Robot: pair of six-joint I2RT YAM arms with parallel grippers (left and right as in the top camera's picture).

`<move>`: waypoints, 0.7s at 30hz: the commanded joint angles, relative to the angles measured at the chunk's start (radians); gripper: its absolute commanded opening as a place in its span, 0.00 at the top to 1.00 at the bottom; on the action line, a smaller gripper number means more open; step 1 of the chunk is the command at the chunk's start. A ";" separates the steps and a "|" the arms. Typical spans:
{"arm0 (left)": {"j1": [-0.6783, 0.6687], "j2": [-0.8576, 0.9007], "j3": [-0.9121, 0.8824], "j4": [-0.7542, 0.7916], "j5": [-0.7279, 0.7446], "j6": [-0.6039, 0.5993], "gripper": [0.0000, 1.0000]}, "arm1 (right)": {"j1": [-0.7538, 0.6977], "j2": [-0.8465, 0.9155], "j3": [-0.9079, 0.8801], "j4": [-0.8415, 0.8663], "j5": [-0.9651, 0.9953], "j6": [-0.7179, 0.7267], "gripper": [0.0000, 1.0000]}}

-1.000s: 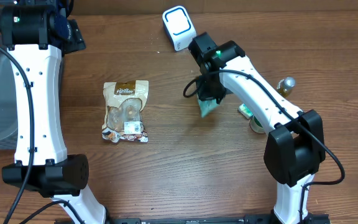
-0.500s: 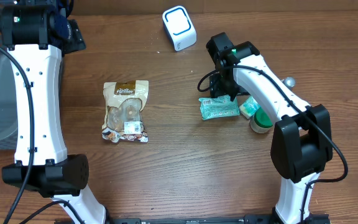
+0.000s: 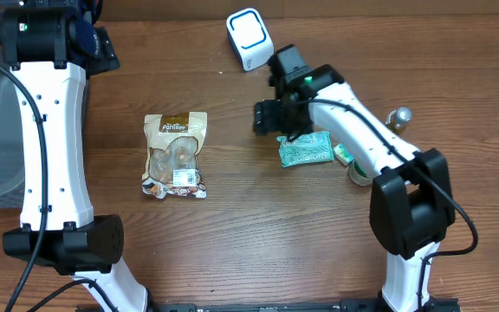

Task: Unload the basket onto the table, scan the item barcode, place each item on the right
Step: 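Move the open right gripper left over the Pantree snack bag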

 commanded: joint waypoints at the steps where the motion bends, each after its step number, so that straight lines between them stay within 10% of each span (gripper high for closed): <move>1: -0.006 -0.004 0.019 0.002 0.004 0.018 0.01 | 0.062 -0.002 -0.005 0.031 -0.041 -0.003 0.19; 21: -0.006 -0.004 0.019 0.002 0.004 0.018 0.01 | 0.340 0.075 -0.006 0.411 -0.037 -0.160 0.19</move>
